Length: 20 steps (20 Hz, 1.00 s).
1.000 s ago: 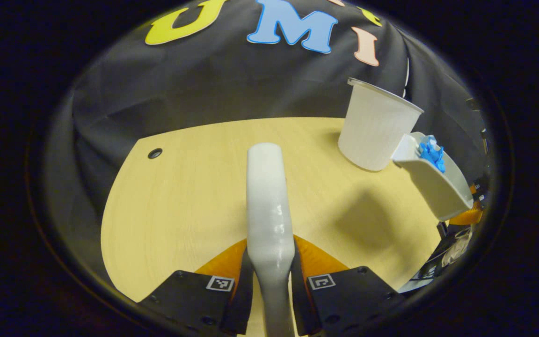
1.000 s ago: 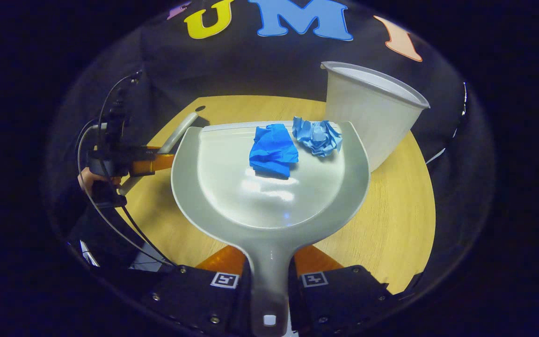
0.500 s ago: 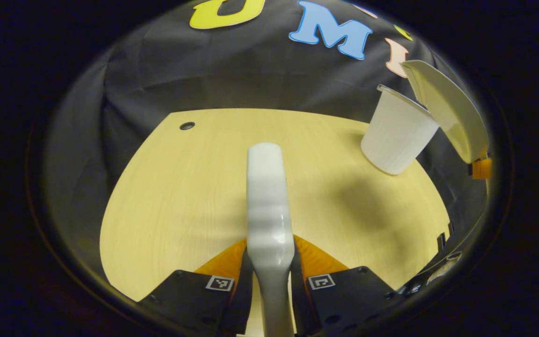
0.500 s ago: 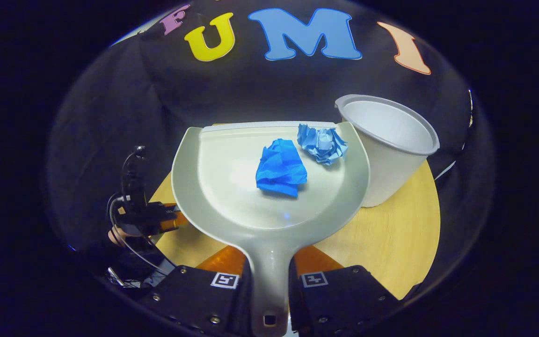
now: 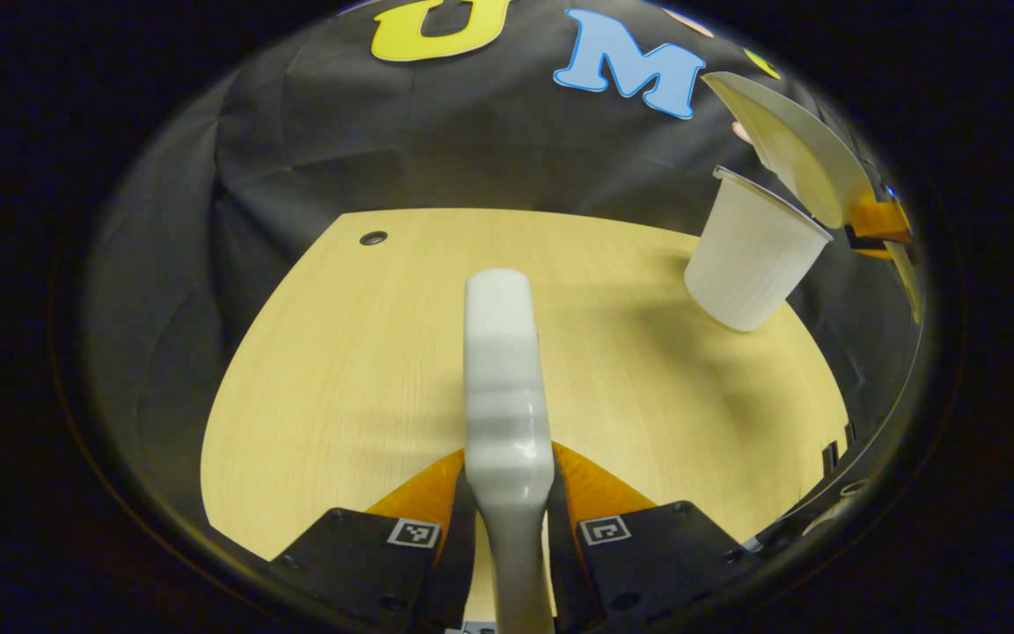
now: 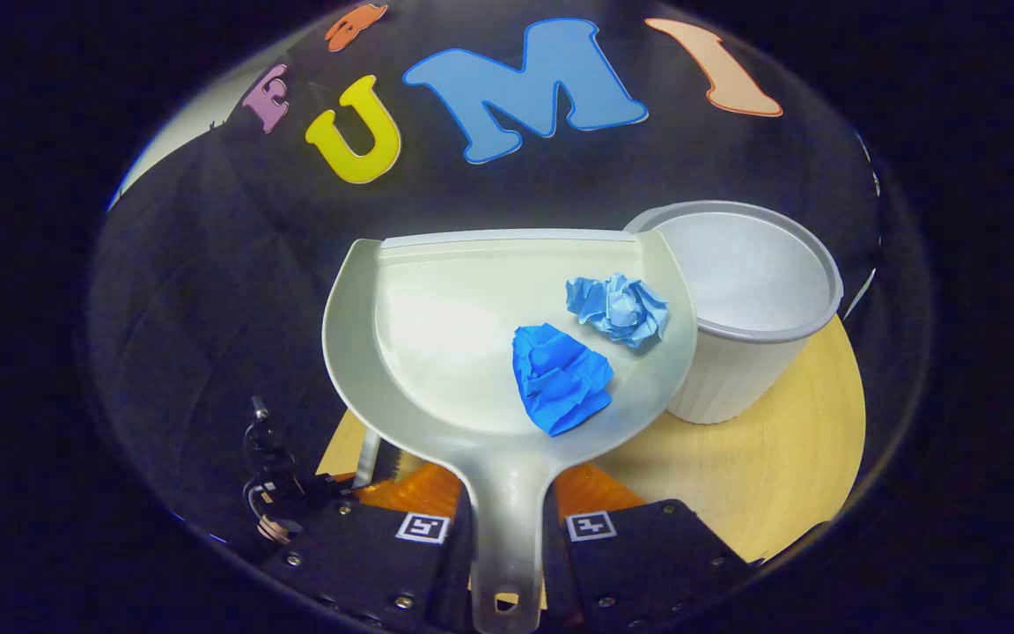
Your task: Pick up the small broom and dustpan from the desktop, sweep the trash into the dustpan with the broom, and then empty the trash into the garbage bin.
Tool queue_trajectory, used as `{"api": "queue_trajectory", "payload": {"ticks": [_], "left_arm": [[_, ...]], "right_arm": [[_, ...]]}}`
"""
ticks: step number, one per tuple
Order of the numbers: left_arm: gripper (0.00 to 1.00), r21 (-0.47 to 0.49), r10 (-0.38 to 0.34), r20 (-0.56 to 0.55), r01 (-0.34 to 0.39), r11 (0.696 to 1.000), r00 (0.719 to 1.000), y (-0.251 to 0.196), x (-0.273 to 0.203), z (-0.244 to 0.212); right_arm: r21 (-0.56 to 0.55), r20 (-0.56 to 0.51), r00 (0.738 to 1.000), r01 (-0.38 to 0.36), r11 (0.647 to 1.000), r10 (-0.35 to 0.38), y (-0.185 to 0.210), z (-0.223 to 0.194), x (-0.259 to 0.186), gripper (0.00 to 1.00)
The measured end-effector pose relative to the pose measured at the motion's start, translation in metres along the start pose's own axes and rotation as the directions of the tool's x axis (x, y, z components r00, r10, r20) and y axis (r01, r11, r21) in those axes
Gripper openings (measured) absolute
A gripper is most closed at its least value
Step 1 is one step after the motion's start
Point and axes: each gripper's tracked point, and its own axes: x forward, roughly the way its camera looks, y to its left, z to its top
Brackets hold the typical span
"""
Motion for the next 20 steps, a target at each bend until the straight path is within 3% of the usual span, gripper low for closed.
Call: {"api": "queue_trajectory", "payload": {"ticks": [7, 11, 15, 20], "left_arm": [[0.46, -0.009, -0.012, -0.006, 0.012, 1.000, 1.000, -0.028, 0.009, 0.009], [0.45, -0.008, -0.025, -0.015, 0.025, 1.000, 1.000, -0.046, 0.018, 0.013], [0.45, 0.010, -0.034, -0.024, 0.034, 0.999, 0.999, -0.060, 0.019, 0.014], [0.46, 0.033, -0.047, -0.034, 0.048, 0.998, 0.998, -0.073, 0.018, 0.014]], "right_arm": [[0.204, 0.091, 0.991, -0.116, 0.972, 0.099, 0.016, 0.012, -0.001, 0.34], [0.343, 0.168, 0.965, -0.249, 0.906, 0.202, 0.030, 0.026, -0.010, 0.34], [0.476, 0.275, 0.921, -0.379, 0.794, 0.275, 0.030, 0.042, -0.022, 0.34], [0.609, 0.431, 0.826, -0.564, 0.559, 0.363, 0.030, 0.060, -0.046, 0.34]]}}
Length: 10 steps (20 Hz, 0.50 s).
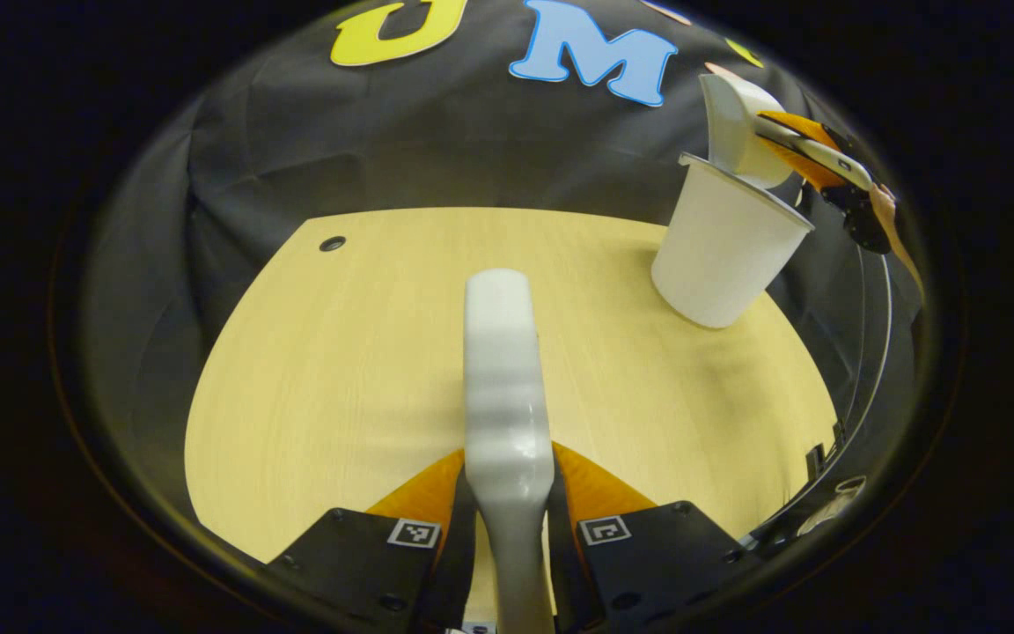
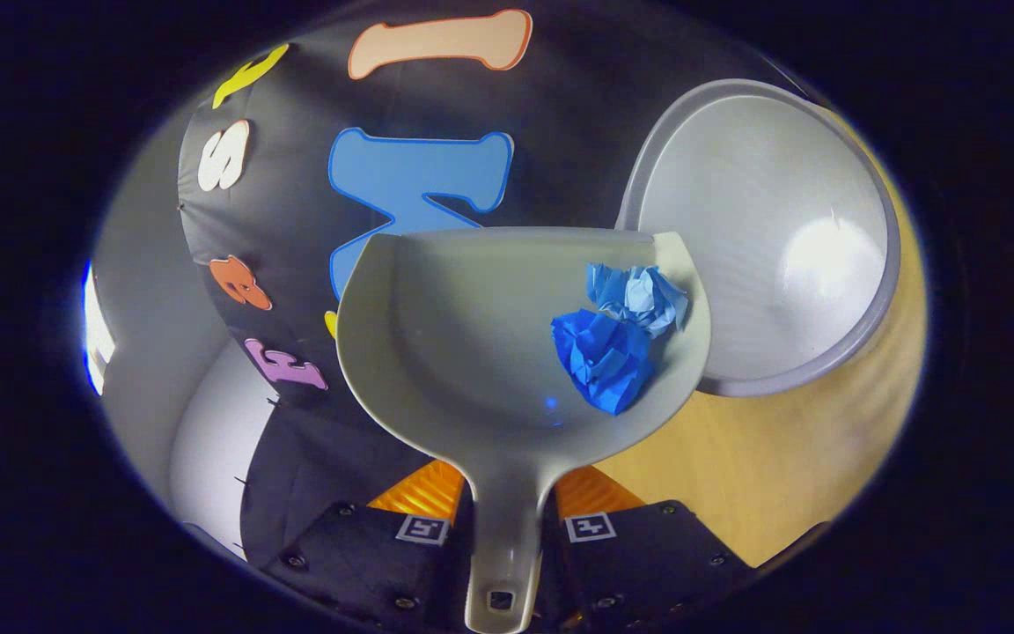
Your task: Pick up the small broom and dustpan from the desktop, sweep the trash into the dustpan with the broom, and then empty the trash into the garbage bin.
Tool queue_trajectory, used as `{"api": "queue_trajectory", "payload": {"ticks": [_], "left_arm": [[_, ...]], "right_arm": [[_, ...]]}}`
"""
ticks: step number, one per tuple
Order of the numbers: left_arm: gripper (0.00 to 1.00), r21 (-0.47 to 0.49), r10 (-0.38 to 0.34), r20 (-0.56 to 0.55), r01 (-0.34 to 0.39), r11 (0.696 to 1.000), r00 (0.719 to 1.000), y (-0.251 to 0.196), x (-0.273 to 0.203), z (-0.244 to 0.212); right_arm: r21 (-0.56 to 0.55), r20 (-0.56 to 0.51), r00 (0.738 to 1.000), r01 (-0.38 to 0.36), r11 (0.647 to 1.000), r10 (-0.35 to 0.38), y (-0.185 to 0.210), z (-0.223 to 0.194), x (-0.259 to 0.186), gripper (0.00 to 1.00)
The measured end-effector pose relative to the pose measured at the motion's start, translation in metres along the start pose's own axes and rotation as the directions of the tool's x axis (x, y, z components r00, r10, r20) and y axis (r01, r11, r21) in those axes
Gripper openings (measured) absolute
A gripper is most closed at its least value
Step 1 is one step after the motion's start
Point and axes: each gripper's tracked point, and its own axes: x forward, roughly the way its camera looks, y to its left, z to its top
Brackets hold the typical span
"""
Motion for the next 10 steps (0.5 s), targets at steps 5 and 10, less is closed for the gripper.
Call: {"api": "queue_trajectory", "payload": {"ticks": [5, 10], "left_arm": [[0.45, 0.009, -0.006, -0.001, 0.006, 1.000, 1.000, -0.0056, 0.0002, 0.0006], [0.46, 0.009, 0.002, 0.005, -0.002, 1.000, 1.000, -0.0047, -0.0035, 0.0003]], "right_arm": [[0.066, 0.050, 0.998, -0.048, 0.997, 0.045, 0.0097, -0.0031, -0.0034, 0.34], [0.057, 0.062, 0.997, -0.055, 0.997, 0.052, 0.0104, -0.0025, -0.0054, 0.34]]}}
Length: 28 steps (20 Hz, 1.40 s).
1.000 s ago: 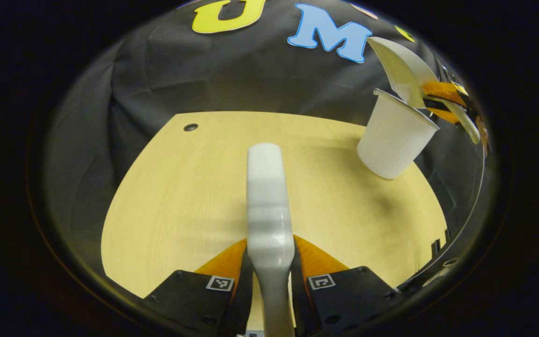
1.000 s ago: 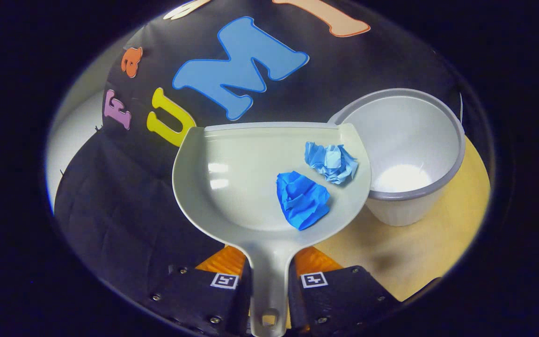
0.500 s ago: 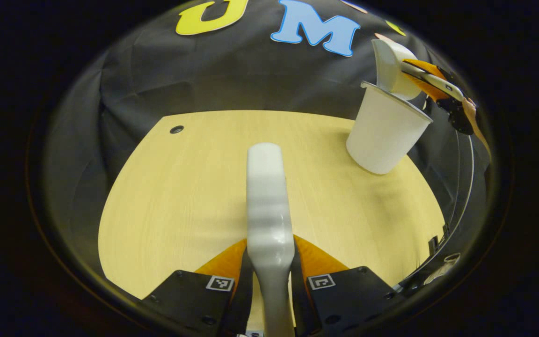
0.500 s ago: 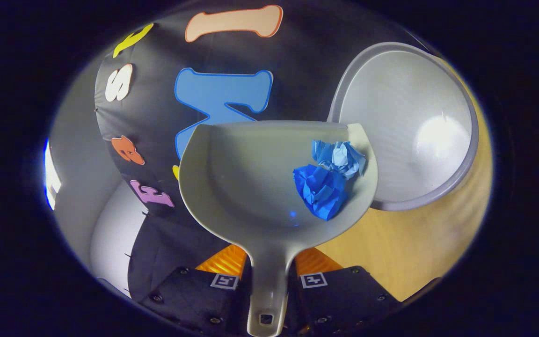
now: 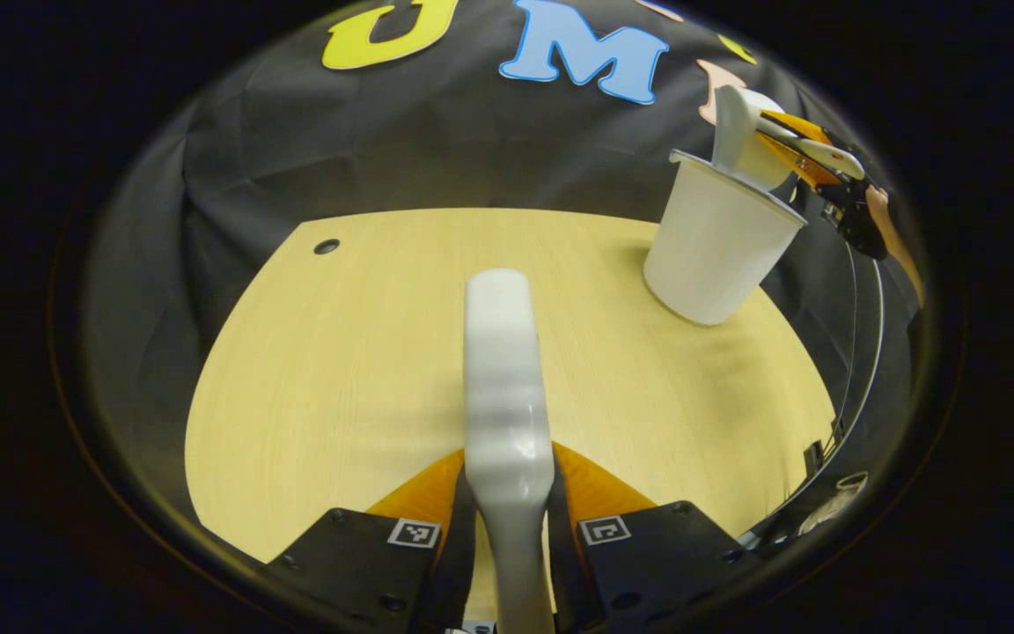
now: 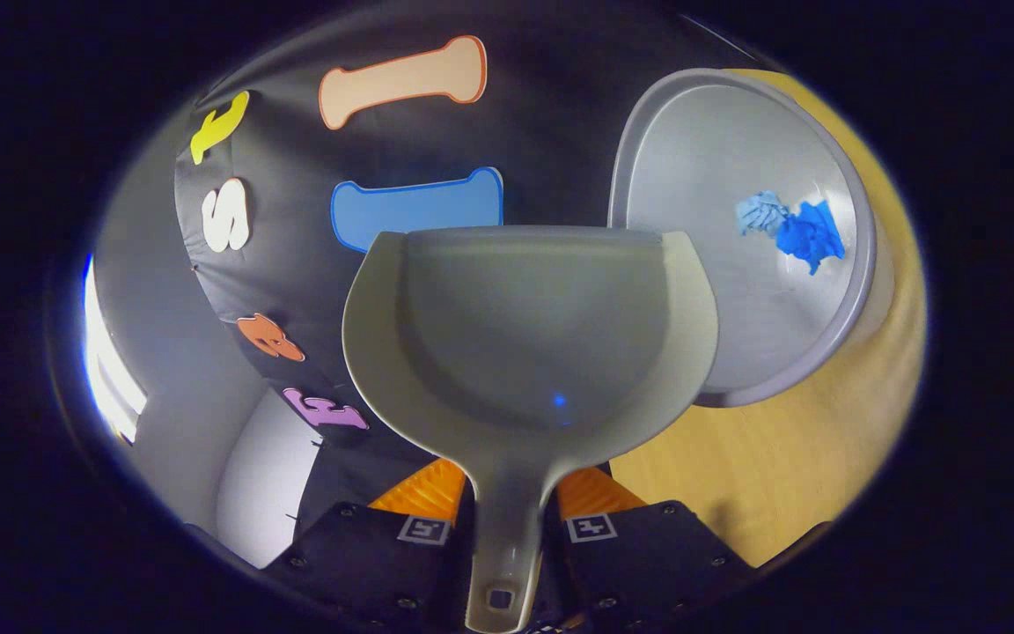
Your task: Pick up the small broom and dustpan from the desktop, sweep the trash into the dustpan with the broom, and then empty the trash into the garbage bin.
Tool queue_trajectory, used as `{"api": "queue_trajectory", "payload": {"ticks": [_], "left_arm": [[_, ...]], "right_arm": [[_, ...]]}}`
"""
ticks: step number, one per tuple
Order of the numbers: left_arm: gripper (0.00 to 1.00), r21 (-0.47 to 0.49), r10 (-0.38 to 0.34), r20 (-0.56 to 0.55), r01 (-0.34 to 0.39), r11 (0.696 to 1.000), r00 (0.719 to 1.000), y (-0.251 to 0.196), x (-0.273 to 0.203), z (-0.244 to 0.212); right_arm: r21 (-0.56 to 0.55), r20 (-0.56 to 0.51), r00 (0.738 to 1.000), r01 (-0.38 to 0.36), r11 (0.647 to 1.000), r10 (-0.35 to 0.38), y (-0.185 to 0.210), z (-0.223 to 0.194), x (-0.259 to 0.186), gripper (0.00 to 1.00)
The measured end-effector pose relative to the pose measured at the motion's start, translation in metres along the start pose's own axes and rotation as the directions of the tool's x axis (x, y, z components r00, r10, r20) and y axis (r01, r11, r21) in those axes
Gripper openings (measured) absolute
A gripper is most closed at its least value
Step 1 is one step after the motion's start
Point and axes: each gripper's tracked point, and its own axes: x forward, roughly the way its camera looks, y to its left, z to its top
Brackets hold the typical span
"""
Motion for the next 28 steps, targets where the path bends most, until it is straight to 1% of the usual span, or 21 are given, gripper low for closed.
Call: {"api": "queue_trajectory", "payload": {"ticks": [4, 6, 9, 10, 11, 12, 15, 16, 19, 20, 22, 23, 24, 26, 27, 28], "left_arm": [[0.46, -0.015, 0.004, 0.007, -0.004, 1.000, 1.000, 0.002, -0.003, 0.000], [0.46, -0.025, 0.005, 0.009, -0.004, 1.000, 1.000, 0.006, -0.004, 0.000], [0.46, -0.052, 0.008, 0.006, -0.008, 0.999, 1.000, 0.011, -0.007, -0.005], [0.46, -0.058, 0.010, 0.004, -0.009, 0.998, 1.000, 0.014, -0.006, -0.007], [0.43, -0.063, 0.012, 0.002, -0.012, 0.998, 1.000, 0.018, -0.004, -0.009], [0.43, -0.067, 0.010, -0.004, -0.011, 0.998, 1.000, 0.019, -0.004, -0.009], [0.43, -0.072, 0.002, -0.016, -0.003, 0.997, 1.000, 0.021, 0.000, -0.011], [0.43, -0.070, 0.001, -0.018, -0.002, 0.998, 1.000, 0.024, 0.001, -0.013], [0.46, -0.075, -0.007, -0.025, 0.005, 0.997, 1.000, 0.028, 0.005, -0.015], [0.46, -0.078, -0.009, -0.027, 0.007, 0.997, 1.000, 0.030, 0.006, -0.017], [0.43, -0.085, -0.009, -0.034, 0.006, 0.996, 0.999, 0.033, 0.007, -0.020], [0.45, -0.088, -0.010, -0.038, 0.007, 0.996, 0.999, 0.035, 0.008, -0.020], [0.45, -0.089, -0.012, -0.043, 0.008, 0.996, 0.999, 0.037, 0.009, -0.021], [0.43, -0.080, -0.013, -0.052, 0.009, 0.997, 0.999, 0.039, 0.012, -0.025], [0.46, -0.073, -0.012, -0.058, 0.007, 0.997, 0.998, 0.041, 0.014, -0.026], [0.46, -0.069, -0.012, -0.064, 0.008, 0.998, 0.998, 0.042, 0.016, -0.028]], "right_arm": [[-0.063, -0.024, 0.999, 0.022, 0.998, -0.023, -0.001, -0.003, -0.001, 0.33], [-0.118, -0.034, 0.998, 0.042, 0.992, -0.047, -0.003, -0.003, -0.001, 0.34], [-0.235, -0.053, 0.993, 0.087, 0.968, -0.103, -0.010, -0.013, 0.001, 0.33], [-0.276, -0.060, 0.991, 0.101, 0.956, -0.122, -0.012, -0.021, 0.003, 0.33], [-0.320, -0.060, 0.987, 0.120, 0.940, -0.146, -0.014, -0.031, 0.003, 0.33], [-0.371, -0.058, 0.983, 0.140, 0.918, -0.173, -0.019, -0.046, -0.005, 0.34], [-0.512, -0.042, 0.964, 0.206, 0.834, -0.264, -0.033, -0.071, -0.017, 0.34], [-0.545, -0.036, 0.957, 0.222, 0.808, -0.287, -0.034, -0.078, -0.016, 0.34], [-0.633, -0.030, 0.936, 0.254, 0.731, -0.351, -0.050, -0.104, -0.026, 0.34], [-0.660, -0.024, 0.924, 0.272, 0.701, -0.381, -0.059, -0.111, -0.028, 0.34], [-0.712, 0.007, 0.892, 0.322, 0.624, -0.452, -0.080, -0.119, -0.033, 0.34], [-0.731, 0.023, 0.875, 0.345, 0.588, -0.484, -0.089, -0.121, -0.033, 0.34], [-0.745, 0.032, 0.858, 0.363, 0.560, -0.512, -0.096, -0.122, -0.034, 0.34], [-0.758, 0.051, 0.829, 0.395, 0.519, -0.557, -0.116, -0.128, -0.039, 0.34], [-0.765, 0.065, 0.810, 0.415, 0.492, -0.582, -0.128, -0.130, -0.042, 0.34], [-0.773, 0.082, 0.793, 0.433, 0.464, -0.604, -0.136, -0.131, -0.042, 0.34]]}}
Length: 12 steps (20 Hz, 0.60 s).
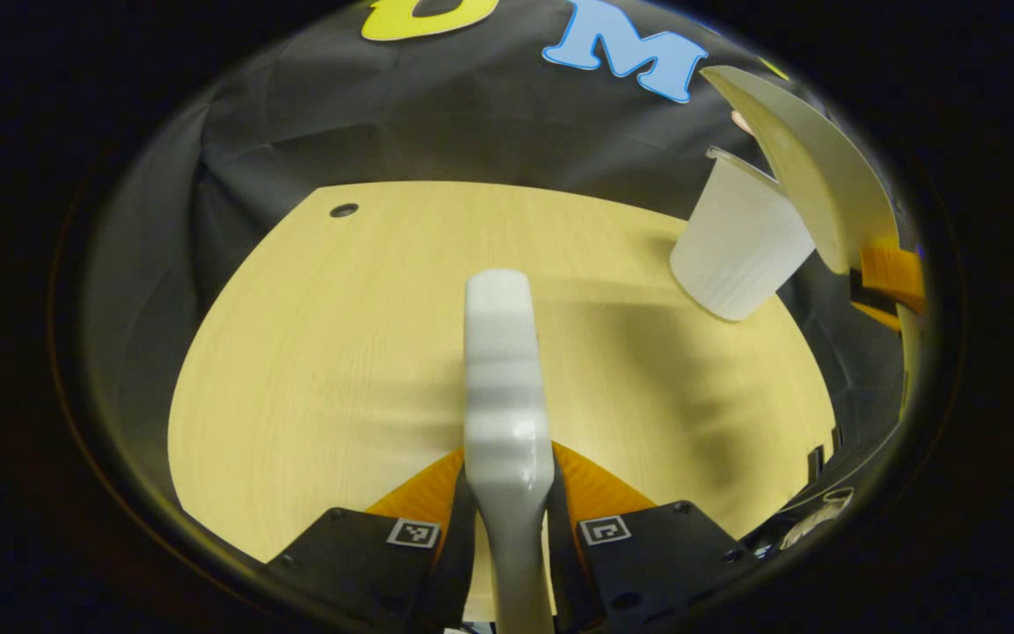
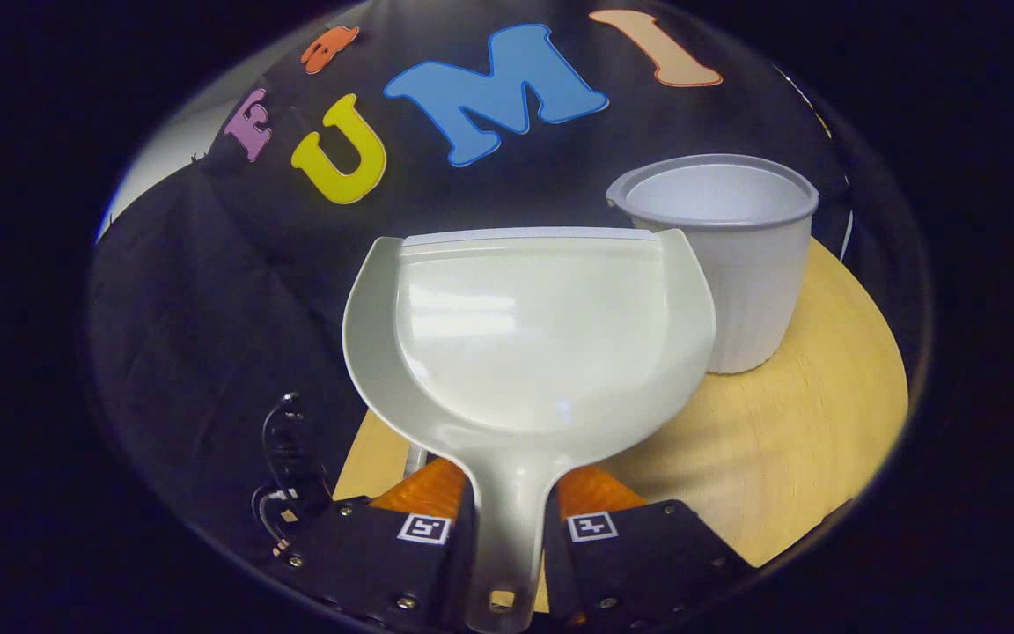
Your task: Pick up the small broom and dustpan from the desktop, sweep the trash into the dustpan with the broom, and then empty the trash into the garbage bin.
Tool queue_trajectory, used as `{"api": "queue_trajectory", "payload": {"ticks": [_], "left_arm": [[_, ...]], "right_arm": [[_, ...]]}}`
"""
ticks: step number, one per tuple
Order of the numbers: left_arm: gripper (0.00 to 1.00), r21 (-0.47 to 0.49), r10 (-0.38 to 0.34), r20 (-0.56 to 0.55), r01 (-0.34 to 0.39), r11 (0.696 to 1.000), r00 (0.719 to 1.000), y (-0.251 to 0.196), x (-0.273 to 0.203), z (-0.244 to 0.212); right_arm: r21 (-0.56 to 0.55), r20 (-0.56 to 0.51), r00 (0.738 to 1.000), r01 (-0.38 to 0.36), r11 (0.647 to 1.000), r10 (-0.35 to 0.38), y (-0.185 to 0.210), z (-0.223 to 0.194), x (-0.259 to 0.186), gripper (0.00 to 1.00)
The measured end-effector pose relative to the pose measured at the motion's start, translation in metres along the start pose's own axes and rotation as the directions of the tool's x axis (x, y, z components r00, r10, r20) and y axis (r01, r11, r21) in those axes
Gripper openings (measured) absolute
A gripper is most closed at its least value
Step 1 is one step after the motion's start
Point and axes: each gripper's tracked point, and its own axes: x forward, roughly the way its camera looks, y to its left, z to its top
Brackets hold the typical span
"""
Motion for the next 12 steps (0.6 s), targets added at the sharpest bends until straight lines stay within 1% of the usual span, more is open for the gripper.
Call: {"api": "queue_trajectory", "payload": {"ticks": [1, 2, 4, 8, 12], "left_arm": [[0.46, 0.000, -0.003, -0.007, 0.003, 1.000, 1.000, 0.002, 0.002, -0.001], [0.41, -0.002, -0.004, -0.015, 0.004, 1.000, 1.000, 0.003, 0.003, -0.002], [0.41, -0.005, -0.003, -0.031, 0.003, 1.000, 1.000, 0.008, 0.007, -0.005], [0.41, -0.009, 0.002, -0.064, -0.003, 1.000, 0.998, 0.019, 0.014, -0.007], [0.42, 0.004, 0.005, -0.086, -0.004, 1.000, 0.996, 0.017, 0.014, -0.011]], "right_arm": [[-0.020, -0.010, 0.999, 0.036, 0.999, -0.036, -0.006, -0.009, 0.004, 0.34], [-0.040, -0.024, 0.997, 0.071, 0.997, -0.071, -0.013, -0.017, 0.008, 0.34], [-0.064, -0.053, 0.991, 0.121, 0.991, -0.124, -0.023, -0.038, 0.017, 0.34], [-0.073, -0.116, 0.973, 0.190, 0.979, -0.198, -0.034, -0.079, 0.036, 0.34], [-0.064, -0.178, 0.948, 0.256, 0.965, -0.263, -0.047, -0.118, 0.044, 0.34]]}}
